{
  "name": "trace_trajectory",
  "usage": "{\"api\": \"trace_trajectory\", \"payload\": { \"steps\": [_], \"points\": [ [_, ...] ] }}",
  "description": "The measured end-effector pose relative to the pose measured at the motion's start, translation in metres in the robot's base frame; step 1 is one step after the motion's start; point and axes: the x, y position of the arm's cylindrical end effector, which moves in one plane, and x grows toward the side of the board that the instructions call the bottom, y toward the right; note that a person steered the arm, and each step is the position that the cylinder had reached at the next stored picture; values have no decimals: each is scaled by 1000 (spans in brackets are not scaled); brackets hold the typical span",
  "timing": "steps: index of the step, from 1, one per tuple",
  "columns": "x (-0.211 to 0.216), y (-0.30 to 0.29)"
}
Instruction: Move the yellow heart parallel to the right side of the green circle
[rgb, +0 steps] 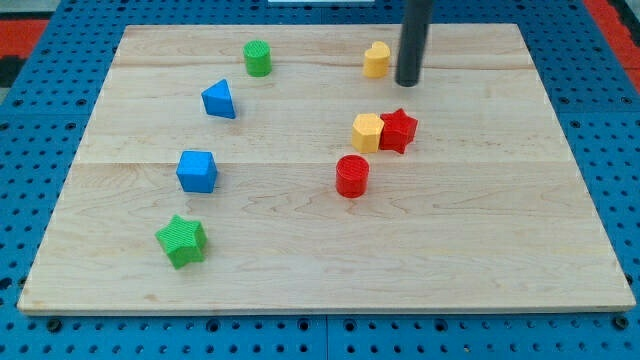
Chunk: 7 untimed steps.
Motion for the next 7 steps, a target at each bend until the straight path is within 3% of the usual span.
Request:
{"api": "trace_trajectory", "payload": {
  "steps": [2,5,7],
  "points": [
    [-53,-2],
    [-43,-38],
    [125,23]
  ]
}}
